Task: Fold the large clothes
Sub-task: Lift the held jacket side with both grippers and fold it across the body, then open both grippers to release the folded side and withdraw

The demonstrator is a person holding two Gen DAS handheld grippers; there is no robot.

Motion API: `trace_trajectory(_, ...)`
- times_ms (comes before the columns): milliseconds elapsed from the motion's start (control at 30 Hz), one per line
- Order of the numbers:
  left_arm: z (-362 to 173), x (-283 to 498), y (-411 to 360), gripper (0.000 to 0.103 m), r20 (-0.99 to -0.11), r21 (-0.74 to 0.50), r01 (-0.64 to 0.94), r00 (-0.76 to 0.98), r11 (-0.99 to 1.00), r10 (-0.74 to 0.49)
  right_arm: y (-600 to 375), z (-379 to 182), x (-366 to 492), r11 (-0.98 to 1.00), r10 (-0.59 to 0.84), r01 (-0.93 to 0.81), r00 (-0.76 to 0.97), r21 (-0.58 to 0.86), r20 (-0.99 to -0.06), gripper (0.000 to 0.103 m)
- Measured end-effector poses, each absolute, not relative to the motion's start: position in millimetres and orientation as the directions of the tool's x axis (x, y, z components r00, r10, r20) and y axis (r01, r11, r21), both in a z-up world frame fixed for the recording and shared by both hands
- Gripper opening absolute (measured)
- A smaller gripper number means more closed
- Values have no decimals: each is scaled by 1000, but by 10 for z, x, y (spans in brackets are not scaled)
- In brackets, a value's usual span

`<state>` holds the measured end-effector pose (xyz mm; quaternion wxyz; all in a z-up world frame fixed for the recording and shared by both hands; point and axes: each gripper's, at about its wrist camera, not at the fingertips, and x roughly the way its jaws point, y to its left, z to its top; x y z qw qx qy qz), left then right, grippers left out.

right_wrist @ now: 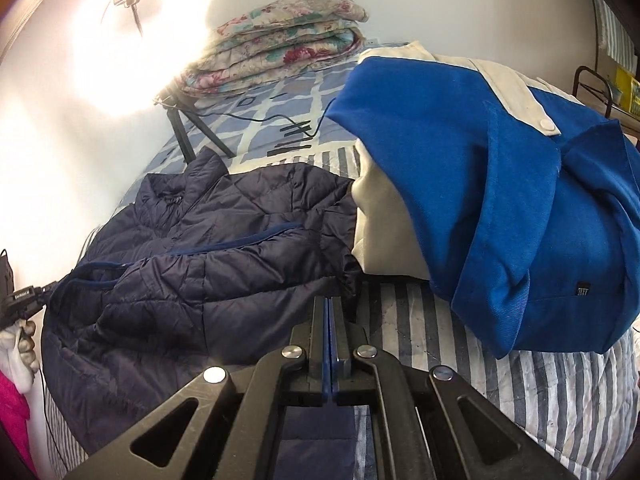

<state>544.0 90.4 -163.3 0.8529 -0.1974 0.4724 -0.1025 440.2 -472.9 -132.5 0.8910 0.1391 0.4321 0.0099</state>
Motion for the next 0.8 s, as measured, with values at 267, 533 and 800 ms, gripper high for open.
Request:
trace_trajectory(267, -1519, 5463, 944, 53, -737, -472, 14, 541, 881, -404, -4713, -1286, 4363, 958, 176, 64, 637, 279, -750, 32)
trace_trajectory(533, -1166, 5445, 1279, 66, -705, -422, 7, 626, 907, -333, -4744, -1237, 4339, 958, 191, 43, 648, 285, -738, 54)
trace_trajectory(800, -1440, 5460, 1269, 65, -775, -344, 45, 551, 938, -311, -4649, -1297, 4393, 956, 245, -22, 613, 294, -751, 55)
